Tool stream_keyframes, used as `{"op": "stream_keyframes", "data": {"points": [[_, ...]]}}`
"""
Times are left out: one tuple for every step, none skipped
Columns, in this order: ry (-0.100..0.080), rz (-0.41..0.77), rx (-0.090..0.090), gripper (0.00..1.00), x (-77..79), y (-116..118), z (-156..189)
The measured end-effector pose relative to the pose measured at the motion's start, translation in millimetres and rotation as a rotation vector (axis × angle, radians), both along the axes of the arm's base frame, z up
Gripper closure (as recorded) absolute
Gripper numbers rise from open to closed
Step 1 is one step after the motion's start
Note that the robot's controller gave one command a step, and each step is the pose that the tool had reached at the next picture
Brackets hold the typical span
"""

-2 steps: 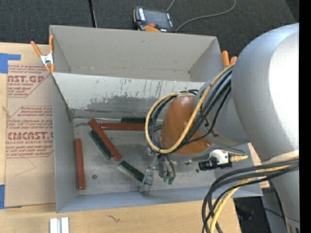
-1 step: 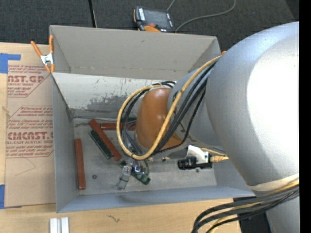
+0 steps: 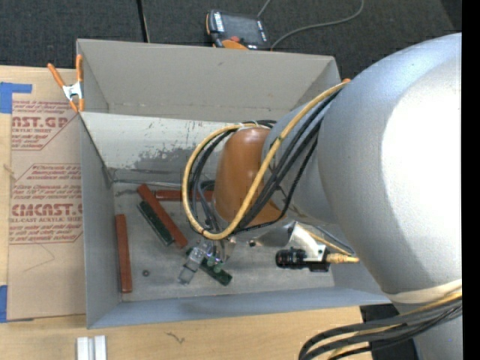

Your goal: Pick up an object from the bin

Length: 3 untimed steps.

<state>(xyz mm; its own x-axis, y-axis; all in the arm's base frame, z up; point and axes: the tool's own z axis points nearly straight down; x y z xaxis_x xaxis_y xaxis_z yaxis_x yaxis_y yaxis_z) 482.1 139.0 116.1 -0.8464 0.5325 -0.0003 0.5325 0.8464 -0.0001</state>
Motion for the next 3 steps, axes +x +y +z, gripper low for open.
{"op": "stream_keyframes", "data": {"points": [[0.004, -0.119, -0.002, 0.0, -2.4, -0.5, -48.4], [0.001, -0.118, -0.001, 0.0, -2.8, -0.3, -48.9], [0.001, -0.117, -0.001, 1.0, -2.6, 0.0, -48.4]]}}
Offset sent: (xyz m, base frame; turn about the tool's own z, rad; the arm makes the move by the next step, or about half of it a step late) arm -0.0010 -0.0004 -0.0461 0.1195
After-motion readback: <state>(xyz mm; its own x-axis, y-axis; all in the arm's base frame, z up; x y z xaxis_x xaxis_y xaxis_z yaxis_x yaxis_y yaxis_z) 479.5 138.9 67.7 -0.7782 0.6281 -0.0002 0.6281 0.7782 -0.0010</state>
